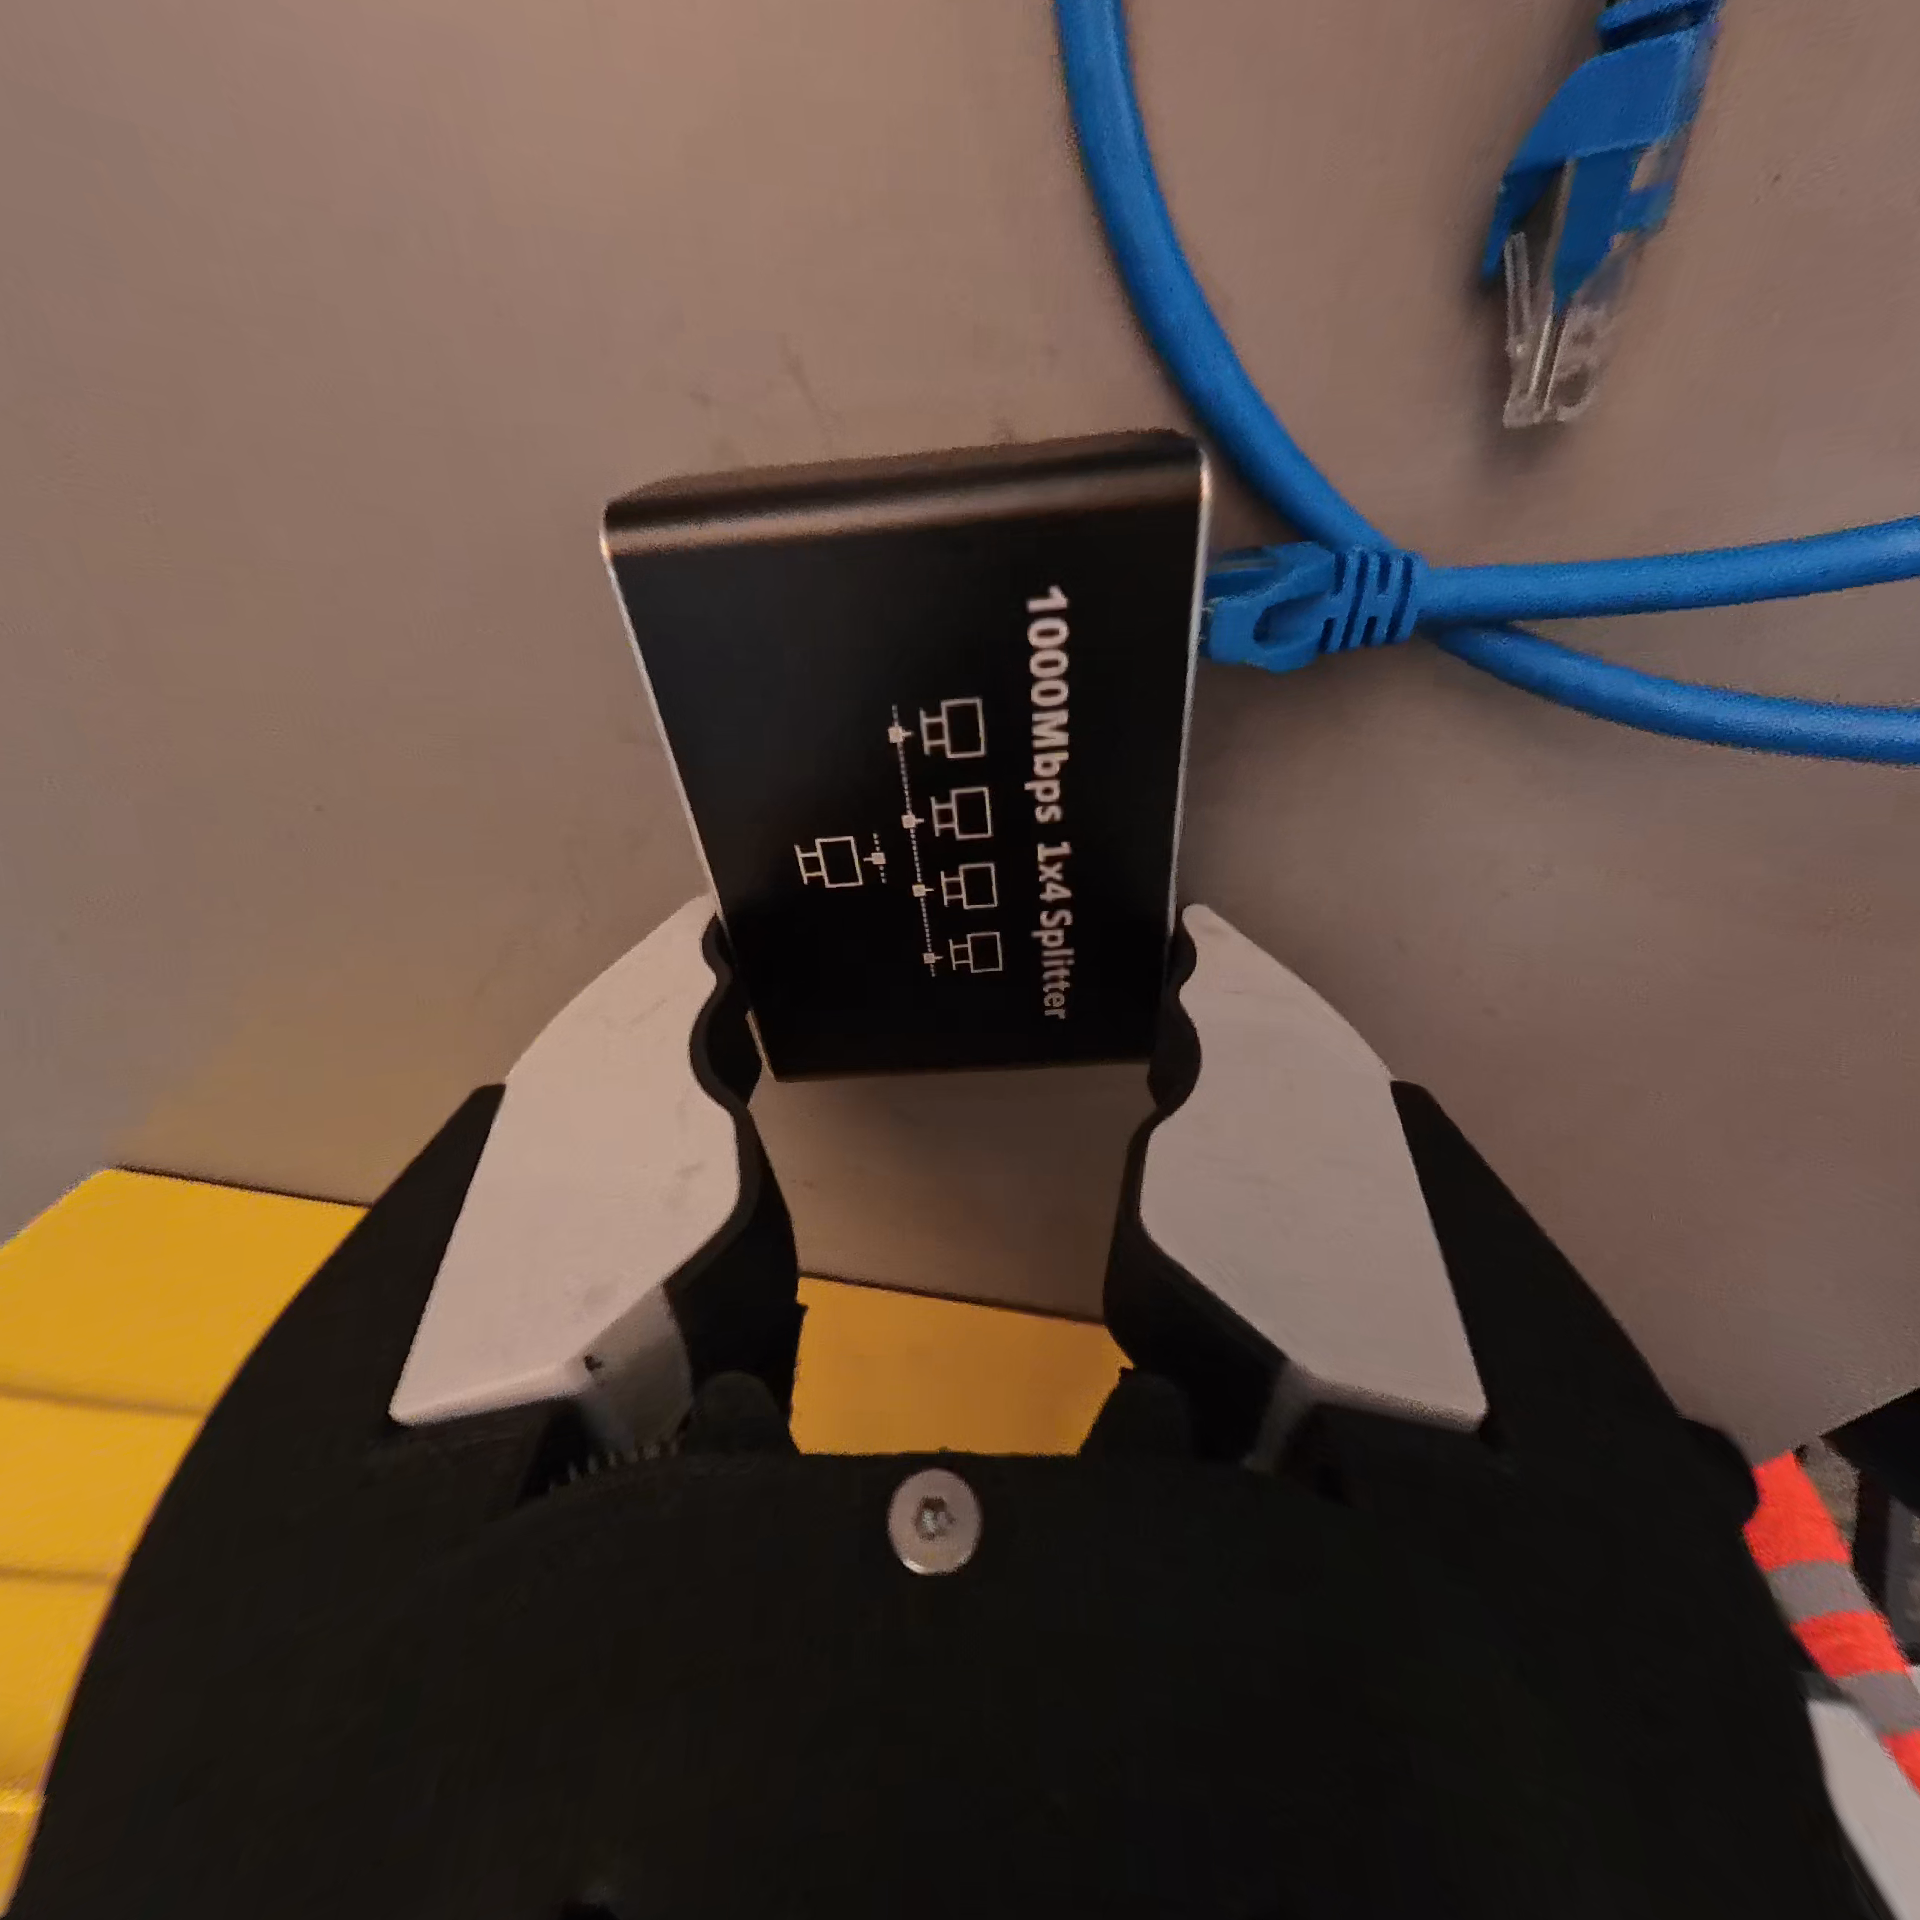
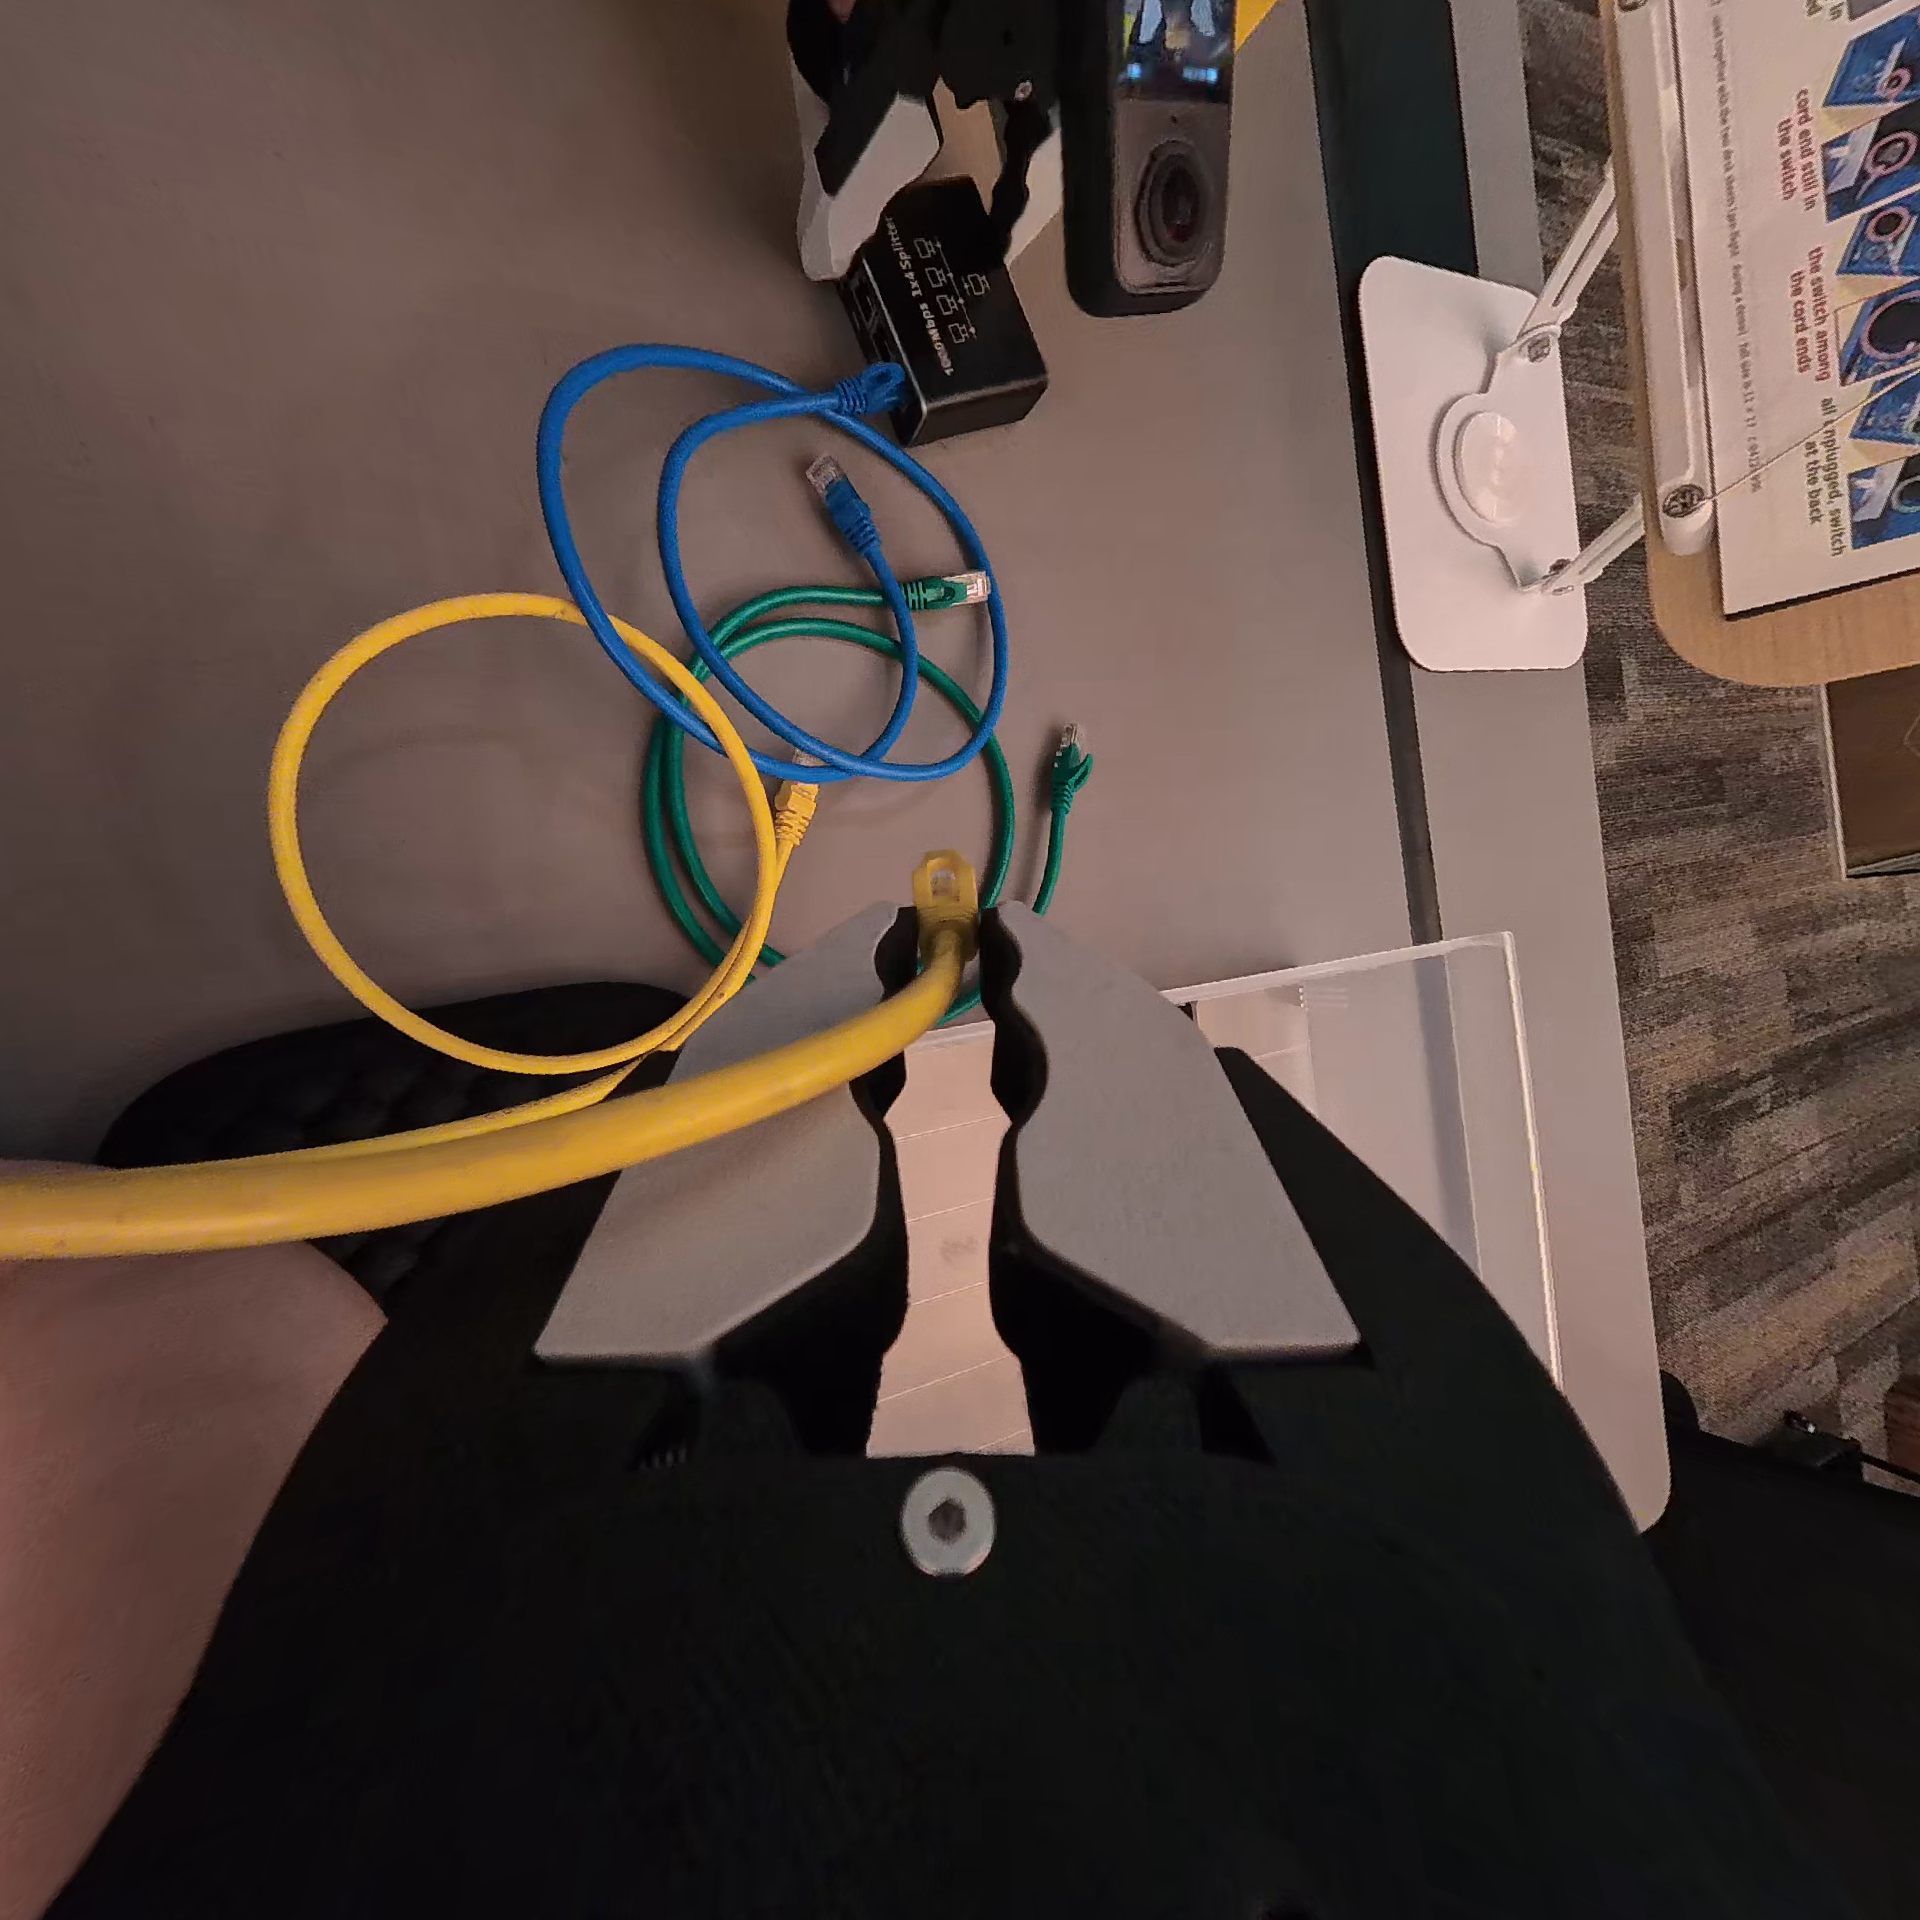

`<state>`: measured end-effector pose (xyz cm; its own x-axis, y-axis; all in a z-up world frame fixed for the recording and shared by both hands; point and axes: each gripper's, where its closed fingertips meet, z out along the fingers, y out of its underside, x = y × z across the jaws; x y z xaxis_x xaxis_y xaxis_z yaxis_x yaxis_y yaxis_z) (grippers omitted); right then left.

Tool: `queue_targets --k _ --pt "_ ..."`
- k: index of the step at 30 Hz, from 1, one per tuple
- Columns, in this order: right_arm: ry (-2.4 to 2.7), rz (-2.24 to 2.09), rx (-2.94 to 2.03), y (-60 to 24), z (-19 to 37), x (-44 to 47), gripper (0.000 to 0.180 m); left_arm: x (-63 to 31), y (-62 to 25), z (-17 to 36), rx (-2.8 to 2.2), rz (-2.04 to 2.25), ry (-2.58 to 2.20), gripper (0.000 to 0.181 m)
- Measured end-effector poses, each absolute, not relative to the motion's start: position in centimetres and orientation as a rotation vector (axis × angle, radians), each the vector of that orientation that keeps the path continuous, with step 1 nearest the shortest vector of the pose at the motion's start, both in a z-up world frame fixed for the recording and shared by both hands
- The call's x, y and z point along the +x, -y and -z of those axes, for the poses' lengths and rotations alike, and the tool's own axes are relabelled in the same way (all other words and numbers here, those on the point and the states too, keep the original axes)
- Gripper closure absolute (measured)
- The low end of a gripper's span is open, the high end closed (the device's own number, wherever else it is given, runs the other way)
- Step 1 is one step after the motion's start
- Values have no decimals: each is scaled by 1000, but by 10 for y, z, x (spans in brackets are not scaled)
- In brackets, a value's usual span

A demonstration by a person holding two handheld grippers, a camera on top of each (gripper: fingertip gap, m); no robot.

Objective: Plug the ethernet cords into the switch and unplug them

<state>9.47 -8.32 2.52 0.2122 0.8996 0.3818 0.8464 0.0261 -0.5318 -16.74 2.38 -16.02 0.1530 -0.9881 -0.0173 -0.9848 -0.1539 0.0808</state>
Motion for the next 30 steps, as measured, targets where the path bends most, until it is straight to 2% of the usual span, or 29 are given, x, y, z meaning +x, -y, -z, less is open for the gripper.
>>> queue_targets --k 1,7,16,19,23,25,30 --pt "1624 -100 -1806 83 -25 95 168 -166 -24 160 2374 86 1993 106" --pt "1622 -104 -1809 82 -25 96 168 -154 -29 147 2554 -53 1915 106" --pt "1579 -86 -1792 77 -32 98 168 -120 -42 88 2988 -633 1794 106" --pt "1528 -58 -1782 71 -38 102 168 -118 -42 61 3101 -970 1691 106" --pt "1452 -11 -1770 58 -47 105 168 -115 -23 25 3028 -1624 1427 106" --pt "1428 -6 -1779 51 -48 105 168 -117 -13 23 2955 -1780 1313 106" --pt "1499 -99 -1768 49 -37 89 168 -121 -1 37 2907 -1798 1173 106"
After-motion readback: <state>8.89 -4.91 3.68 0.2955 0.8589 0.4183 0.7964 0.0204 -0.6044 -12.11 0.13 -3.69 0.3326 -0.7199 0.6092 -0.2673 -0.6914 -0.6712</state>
